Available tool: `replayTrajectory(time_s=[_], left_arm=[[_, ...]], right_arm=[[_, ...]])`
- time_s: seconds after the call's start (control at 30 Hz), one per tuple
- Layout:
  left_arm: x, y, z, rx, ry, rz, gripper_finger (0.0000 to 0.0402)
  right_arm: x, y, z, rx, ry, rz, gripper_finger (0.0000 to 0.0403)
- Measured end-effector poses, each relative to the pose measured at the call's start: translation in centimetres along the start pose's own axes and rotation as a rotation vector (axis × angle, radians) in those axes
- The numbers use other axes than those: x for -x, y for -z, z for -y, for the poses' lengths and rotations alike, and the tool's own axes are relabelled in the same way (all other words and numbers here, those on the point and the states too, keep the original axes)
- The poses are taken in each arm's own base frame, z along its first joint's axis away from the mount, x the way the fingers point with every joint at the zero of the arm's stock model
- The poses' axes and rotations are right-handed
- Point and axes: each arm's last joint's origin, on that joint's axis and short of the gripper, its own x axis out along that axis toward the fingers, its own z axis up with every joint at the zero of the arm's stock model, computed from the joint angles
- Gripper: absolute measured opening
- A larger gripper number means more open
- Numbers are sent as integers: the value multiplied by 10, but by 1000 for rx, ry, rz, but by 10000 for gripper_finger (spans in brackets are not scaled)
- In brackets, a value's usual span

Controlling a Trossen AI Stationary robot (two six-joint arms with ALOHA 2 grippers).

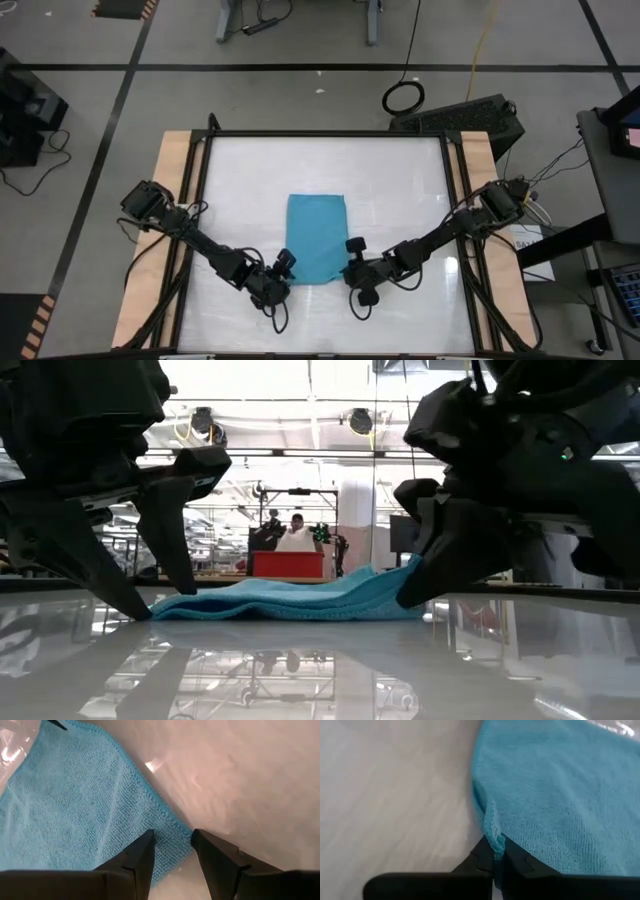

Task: Roll towel
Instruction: Roll the blue towel

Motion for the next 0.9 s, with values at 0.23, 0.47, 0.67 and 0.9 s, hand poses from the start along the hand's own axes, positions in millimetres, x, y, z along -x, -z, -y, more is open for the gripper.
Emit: replayTrajectory(time_s=[0.23, 0.47, 0.67, 0.9], left_arm=[[1, 1, 0, 9, 4, -10, 154], [18, 2, -4, 54, 7, -2, 156], [19, 3, -5, 53, -42, -21, 194], [13, 0, -3, 34, -27, -1, 225]], right_arm=[[-2, -1, 5, -128, -25, 6, 2], [-3, -2, 9, -204, -58, 2, 1], [-4, -3, 13, -220, -73, 11, 0], [-5, -6, 16, -234, -74, 43, 0]])
